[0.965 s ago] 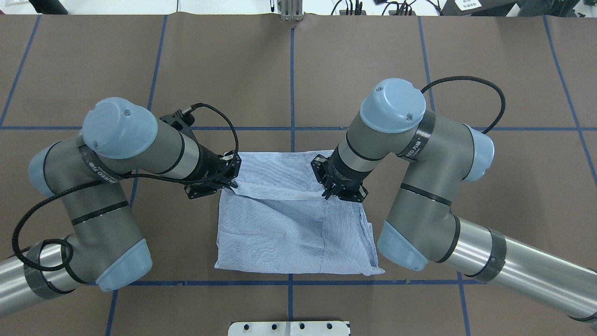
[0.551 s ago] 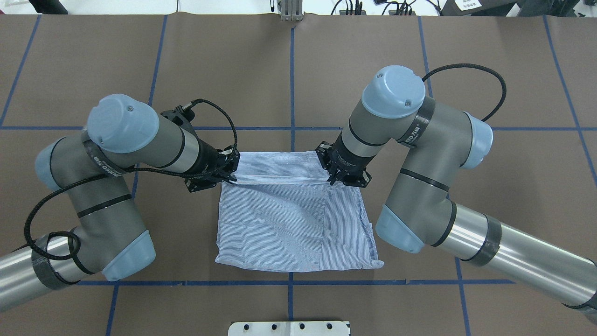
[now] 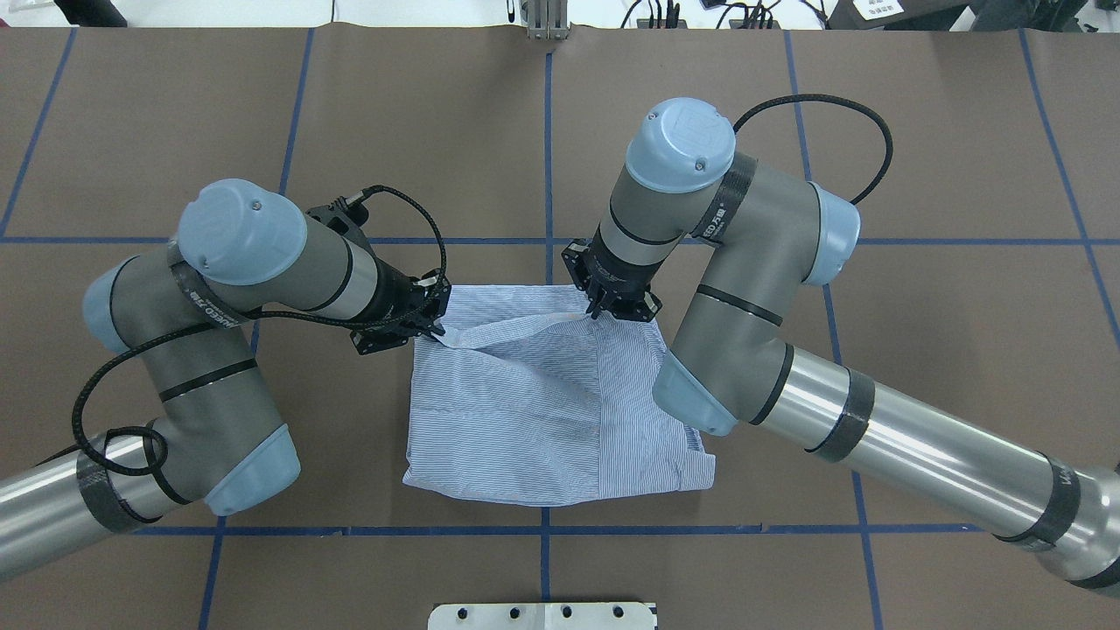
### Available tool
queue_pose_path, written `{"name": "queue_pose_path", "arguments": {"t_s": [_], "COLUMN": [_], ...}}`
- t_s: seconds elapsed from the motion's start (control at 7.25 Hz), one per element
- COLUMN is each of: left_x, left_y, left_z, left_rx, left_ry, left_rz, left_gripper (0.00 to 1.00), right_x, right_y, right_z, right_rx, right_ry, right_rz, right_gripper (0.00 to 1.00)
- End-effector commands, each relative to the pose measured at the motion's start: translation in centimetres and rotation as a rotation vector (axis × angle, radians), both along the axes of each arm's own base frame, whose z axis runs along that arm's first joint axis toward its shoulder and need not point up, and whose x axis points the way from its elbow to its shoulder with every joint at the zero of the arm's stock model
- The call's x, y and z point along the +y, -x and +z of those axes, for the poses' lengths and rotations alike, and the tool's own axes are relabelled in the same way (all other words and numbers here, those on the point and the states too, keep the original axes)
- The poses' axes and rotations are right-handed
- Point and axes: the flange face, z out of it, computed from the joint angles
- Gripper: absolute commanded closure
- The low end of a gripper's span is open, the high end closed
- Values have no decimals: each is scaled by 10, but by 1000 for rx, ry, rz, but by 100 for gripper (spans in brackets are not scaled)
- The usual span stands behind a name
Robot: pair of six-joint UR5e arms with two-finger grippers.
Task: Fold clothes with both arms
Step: 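Lower the folded edge onto the shirt and open both grippers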
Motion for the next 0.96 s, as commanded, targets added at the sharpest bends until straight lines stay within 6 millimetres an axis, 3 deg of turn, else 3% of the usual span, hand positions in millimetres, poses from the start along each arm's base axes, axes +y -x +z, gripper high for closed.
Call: {"name": "queue_pose_path", "arguments": {"t_s": [0.0, 0.28, 0.55, 0.83], "left_x": [-14, -21, -33, -35], "left_y": [-1, 1, -15, -19], "left_z": [14, 17, 14, 13], "left_rx": [-3, -9, -18, -15], "left_ry": [1, 2, 10, 9], "left_rz": [-19, -30, -31, -29], "left_gripper": [100, 100, 100, 100], "right_x": [-5, -7, -8, -8], "right_y": [8, 11, 10, 10], "right_z": [7, 15, 20, 13], "right_rx": [-3, 11, 16, 4], "right_ry": [-4, 9, 12, 6], "right_rz": [3, 5, 6, 6], "right_gripper": [100, 100, 100, 100]}}
